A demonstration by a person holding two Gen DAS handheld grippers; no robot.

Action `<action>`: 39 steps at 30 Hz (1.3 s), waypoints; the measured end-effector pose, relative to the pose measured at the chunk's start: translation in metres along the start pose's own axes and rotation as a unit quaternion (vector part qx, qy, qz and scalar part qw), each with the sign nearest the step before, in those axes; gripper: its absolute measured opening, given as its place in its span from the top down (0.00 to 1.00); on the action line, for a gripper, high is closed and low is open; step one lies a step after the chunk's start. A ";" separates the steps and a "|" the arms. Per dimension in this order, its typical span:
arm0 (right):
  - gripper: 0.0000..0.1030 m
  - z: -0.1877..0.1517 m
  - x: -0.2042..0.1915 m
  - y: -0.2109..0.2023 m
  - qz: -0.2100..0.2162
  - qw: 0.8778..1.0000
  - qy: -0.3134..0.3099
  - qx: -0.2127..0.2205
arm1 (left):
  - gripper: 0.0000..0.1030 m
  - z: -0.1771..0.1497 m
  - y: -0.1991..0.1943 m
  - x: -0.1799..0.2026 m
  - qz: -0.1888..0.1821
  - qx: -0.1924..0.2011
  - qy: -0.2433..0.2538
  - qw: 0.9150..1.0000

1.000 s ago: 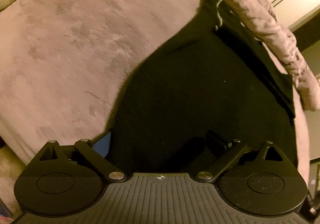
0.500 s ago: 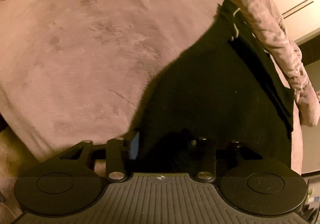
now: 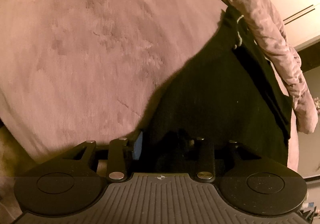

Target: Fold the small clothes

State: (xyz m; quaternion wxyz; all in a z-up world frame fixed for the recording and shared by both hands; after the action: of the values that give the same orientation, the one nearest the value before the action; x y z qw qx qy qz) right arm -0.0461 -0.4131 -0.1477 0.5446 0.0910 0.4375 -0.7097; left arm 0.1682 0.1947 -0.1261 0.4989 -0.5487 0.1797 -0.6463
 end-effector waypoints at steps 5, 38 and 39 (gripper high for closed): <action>0.66 0.000 -0.007 0.000 0.012 1.000 -0.016 -0.003 | 0.50 -0.004 0.003 0.008 -0.022 -0.008 0.011 1.000; 0.91 -0.015 -0.018 -0.001 0.024 1.000 0.000 -0.007 | 0.86 -0.026 0.015 0.036 -0.057 -0.040 0.015 0.997; 0.91 -0.012 -0.021 -0.005 0.032 0.999 0.002 0.003 | 0.86 -0.024 0.011 0.038 -0.058 -0.031 0.014 0.998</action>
State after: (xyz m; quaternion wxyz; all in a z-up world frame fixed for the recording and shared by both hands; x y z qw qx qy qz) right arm -0.0463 -0.3894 -0.1399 0.5659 0.1074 0.4335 -0.6930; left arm 0.1551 0.1503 -0.1223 0.4409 -0.5644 0.1745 -0.6757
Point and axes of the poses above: each gripper's, at about its wrist camera, not at the fingertips, and y roughly the way its jaws point, x to its right, z to its top, the point moved 8 cm from there along y, roughly the way its jaws point, and after that the axes turned 5 degrees about x, right-handed, at the moved point
